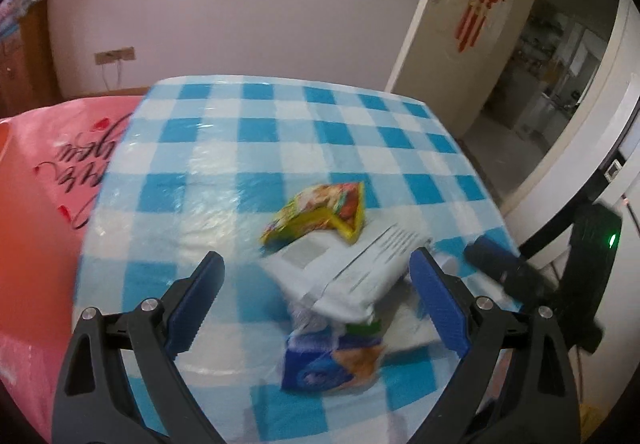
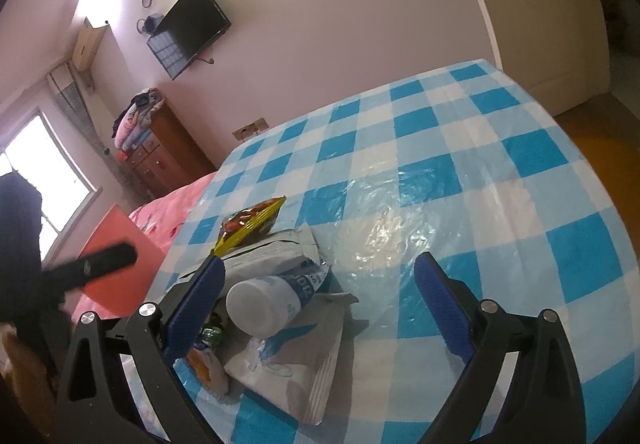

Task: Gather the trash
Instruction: 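Move both tools back over the table toward the remaining trash, then grasp the yellow snack wrapper with the left tool while the right tool grasps the white bottle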

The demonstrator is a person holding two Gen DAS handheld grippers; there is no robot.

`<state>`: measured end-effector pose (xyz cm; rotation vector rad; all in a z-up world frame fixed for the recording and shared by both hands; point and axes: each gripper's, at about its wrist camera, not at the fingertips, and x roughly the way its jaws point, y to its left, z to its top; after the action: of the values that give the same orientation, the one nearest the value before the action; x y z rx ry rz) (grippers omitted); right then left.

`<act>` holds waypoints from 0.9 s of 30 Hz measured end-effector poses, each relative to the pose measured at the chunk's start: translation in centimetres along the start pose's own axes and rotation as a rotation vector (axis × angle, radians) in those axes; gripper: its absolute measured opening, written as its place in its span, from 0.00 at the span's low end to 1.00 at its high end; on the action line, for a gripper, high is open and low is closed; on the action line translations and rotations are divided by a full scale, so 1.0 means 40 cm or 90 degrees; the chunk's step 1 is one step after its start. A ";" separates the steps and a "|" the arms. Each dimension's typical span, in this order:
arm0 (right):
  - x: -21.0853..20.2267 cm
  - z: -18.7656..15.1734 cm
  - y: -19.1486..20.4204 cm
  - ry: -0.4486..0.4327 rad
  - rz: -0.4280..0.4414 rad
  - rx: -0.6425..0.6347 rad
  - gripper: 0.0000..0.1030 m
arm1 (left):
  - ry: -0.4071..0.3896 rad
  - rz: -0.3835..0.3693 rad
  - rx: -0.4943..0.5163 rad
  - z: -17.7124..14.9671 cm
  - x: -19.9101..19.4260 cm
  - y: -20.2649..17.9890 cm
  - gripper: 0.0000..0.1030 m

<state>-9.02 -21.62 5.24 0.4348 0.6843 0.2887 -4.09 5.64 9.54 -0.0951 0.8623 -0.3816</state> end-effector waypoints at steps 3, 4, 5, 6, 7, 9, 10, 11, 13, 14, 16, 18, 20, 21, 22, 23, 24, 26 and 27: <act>0.004 -0.003 -0.001 0.007 0.011 -0.003 0.92 | 0.025 -0.046 -0.005 0.044 0.028 -0.006 0.91; 0.007 -0.003 -0.002 0.010 0.017 -0.002 0.92 | 0.034 -0.055 -0.001 0.054 0.038 -0.010 0.91; 0.010 -0.004 -0.002 0.015 0.024 -0.001 0.92 | 0.047 -0.060 0.006 0.066 0.058 -0.017 0.91; 0.014 -0.005 -0.001 0.019 0.032 -0.001 0.92 | 0.056 -0.054 0.012 0.073 0.076 -0.022 0.91; 0.015 -0.006 0.001 0.021 0.036 -0.002 0.92 | 0.063 -0.050 0.015 0.079 0.091 -0.027 0.91; 0.019 -0.008 0.003 0.027 0.042 -0.008 0.92 | 0.079 -0.050 0.015 0.087 0.122 -0.031 0.91; 0.021 -0.009 0.004 0.032 0.047 -0.008 0.92 | 0.088 -0.054 0.014 0.090 0.138 -0.033 0.91; 0.025 -0.011 0.005 0.038 0.056 -0.008 0.92 | 0.096 -0.053 0.014 0.095 0.157 -0.035 0.91; 0.028 -0.013 0.011 0.043 0.063 -0.012 0.92 | 0.107 -0.047 0.017 0.100 0.184 -0.036 0.91; 0.033 -0.015 0.016 0.048 0.065 -0.019 0.92 | 0.112 -0.047 0.018 0.103 0.194 -0.033 0.91; 0.041 -0.017 0.021 0.057 0.072 -0.026 0.92 | 0.127 -0.051 0.012 0.109 0.220 -0.025 0.91; 0.051 -0.019 0.026 0.066 0.077 -0.033 0.92 | 0.138 -0.053 0.003 0.115 0.243 -0.014 0.91; 0.063 -0.023 0.032 0.077 0.080 -0.039 0.92 | 0.146 -0.056 -0.006 0.119 0.258 -0.004 0.91; 0.067 -0.023 0.032 0.080 0.081 -0.041 0.92 | 0.149 -0.060 -0.010 0.120 0.264 0.000 0.91; 0.070 -0.023 0.033 0.083 0.082 -0.042 0.92 | 0.151 -0.062 -0.011 0.120 0.267 0.003 0.91; 0.075 -0.024 0.035 0.086 0.081 -0.045 0.92 | 0.154 -0.062 -0.013 0.120 0.273 0.007 0.91; 0.078 -0.025 0.037 0.087 0.082 -0.047 0.92 | 0.155 -0.061 -0.014 0.120 0.277 0.010 0.91; 0.085 -0.026 0.038 0.090 0.081 -0.050 0.92 | 0.159 -0.064 -0.019 0.122 0.285 0.017 0.91; 0.086 -0.026 0.038 0.091 0.080 -0.050 0.92 | 0.162 -0.068 -0.024 0.122 0.289 0.022 0.91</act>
<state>-7.32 -18.62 3.37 0.3850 0.7838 0.4669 6.65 1.88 4.16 -0.1300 1.1188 -0.4836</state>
